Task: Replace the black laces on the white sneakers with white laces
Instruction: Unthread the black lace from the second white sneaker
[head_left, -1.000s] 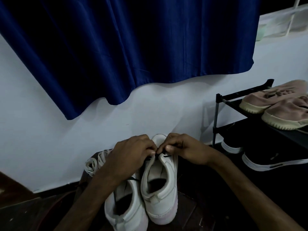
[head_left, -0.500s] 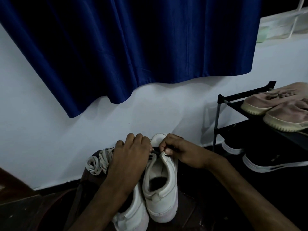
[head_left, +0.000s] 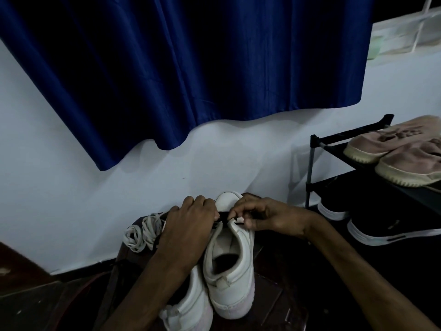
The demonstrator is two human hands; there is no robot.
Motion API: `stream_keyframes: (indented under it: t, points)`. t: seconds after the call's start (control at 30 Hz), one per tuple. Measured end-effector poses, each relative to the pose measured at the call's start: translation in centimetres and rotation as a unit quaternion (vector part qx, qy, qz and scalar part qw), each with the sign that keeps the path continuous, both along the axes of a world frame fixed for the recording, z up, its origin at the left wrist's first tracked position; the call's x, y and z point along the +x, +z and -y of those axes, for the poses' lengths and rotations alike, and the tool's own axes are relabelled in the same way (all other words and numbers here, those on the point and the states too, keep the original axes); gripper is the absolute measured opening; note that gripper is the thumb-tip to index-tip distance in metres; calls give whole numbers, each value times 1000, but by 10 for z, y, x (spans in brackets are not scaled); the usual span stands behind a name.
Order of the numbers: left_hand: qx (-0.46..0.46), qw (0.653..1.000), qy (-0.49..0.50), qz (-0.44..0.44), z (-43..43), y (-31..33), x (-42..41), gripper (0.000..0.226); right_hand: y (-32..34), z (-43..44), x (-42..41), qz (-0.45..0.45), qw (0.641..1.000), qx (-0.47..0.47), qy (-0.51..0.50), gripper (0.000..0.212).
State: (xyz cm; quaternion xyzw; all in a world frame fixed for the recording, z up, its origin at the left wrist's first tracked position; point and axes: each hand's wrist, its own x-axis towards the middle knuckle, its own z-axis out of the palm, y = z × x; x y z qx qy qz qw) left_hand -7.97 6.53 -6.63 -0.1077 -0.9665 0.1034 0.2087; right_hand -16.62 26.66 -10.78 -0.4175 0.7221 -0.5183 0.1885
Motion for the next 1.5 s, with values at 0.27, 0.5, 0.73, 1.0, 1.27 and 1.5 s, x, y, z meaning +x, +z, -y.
stream_keyframes:
  t: [0.27, 0.5, 0.73, 1.0, 1.27, 1.5]
  points:
    - [26, 999, -17, 26, 1, 4, 3, 28, 0, 8, 0, 4, 999, -30, -19, 24]
    - [45, 996, 7, 76, -10, 10, 7, 11, 3, 12, 3, 24, 998, -48, -19, 14]
    - [181, 976, -36, 114, -1, 15, 11, 16, 5, 1, 11, 49, 992, -81, -82, 10]
    - [220, 937, -22, 272, -3, 34, 18, 36, 10, -3, 20, -4, 994, -53, -91, 9]
    - [260, 955, 35, 138, -19, 13, 23, 17, 8, 1, 31, -44, 989, -41, -135, 3]
    - [267, 957, 51, 101, -26, 8, 27, 12, 5, 10, 40, -378, 902, 93, -186, 7]
